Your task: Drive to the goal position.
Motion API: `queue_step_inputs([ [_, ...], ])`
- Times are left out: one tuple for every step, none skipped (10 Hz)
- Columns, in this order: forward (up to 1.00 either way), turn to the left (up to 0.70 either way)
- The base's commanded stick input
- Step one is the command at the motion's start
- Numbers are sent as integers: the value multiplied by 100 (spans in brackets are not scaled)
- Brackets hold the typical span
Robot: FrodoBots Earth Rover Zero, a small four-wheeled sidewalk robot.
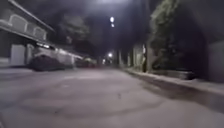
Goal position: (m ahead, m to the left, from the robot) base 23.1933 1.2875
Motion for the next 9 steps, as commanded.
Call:
queue_step_inputs([
  [70,0],
  [70,0],
  [70,0],
  [70,0],
  [70,0],
  [70,0],
  [70,0],
  [70,0],
  [70,0],
])
